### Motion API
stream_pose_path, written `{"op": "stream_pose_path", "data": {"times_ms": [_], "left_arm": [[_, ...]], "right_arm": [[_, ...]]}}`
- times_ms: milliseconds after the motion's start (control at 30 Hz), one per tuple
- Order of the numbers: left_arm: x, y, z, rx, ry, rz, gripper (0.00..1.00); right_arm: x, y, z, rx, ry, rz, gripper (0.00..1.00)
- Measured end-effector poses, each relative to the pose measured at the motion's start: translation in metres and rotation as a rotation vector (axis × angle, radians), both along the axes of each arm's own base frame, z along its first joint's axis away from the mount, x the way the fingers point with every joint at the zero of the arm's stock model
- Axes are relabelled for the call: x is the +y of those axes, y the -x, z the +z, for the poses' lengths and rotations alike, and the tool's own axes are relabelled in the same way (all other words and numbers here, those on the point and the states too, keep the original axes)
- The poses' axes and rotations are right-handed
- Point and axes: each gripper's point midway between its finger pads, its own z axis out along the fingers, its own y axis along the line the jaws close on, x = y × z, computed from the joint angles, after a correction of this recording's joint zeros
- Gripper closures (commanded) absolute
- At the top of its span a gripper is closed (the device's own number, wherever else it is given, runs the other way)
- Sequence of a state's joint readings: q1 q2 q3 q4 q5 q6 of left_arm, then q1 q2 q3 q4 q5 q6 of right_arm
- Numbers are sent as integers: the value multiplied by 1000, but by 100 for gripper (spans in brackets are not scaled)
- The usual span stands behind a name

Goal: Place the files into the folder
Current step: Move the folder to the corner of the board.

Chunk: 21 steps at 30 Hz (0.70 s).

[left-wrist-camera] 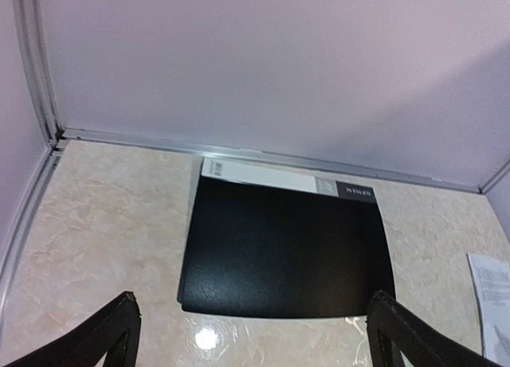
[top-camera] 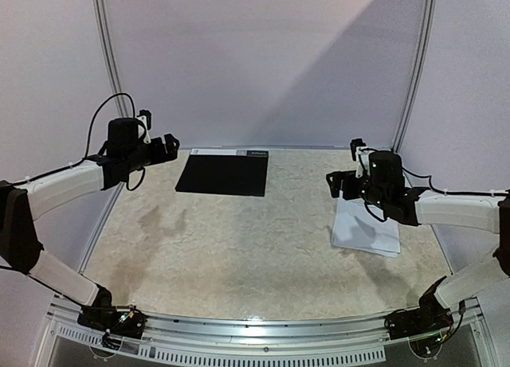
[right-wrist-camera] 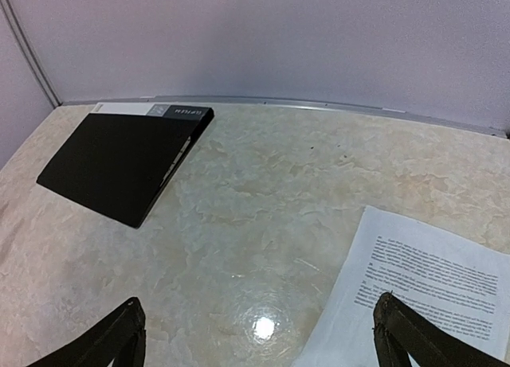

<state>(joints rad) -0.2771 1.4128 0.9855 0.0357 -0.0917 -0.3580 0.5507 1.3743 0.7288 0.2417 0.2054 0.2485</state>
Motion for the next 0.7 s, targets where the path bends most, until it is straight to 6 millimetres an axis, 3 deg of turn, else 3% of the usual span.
{"op": "stream_pose_path", "data": {"times_ms": [133,233,333,433,533,700], "left_arm": [[21,-32,14,-13,17,63,1],[30,-60,4,27,3,98,0],[35,-81,-29,109,-10,109,2],[40,-87,-80,223,-14,99,2],[47,-87,-115,302,-3,91,3],[41,-95,-146,368,67,39,8]], "right_arm": [[33,-21,-13,57,-13,88,6],[64,-36,-15,89,-76,176,8],[91,-49,-20,132,-159,240,8],[115,-57,-30,180,-250,288,8],[129,-55,-59,269,-323,307,9],[147,-59,-104,401,-390,291,11]]}}
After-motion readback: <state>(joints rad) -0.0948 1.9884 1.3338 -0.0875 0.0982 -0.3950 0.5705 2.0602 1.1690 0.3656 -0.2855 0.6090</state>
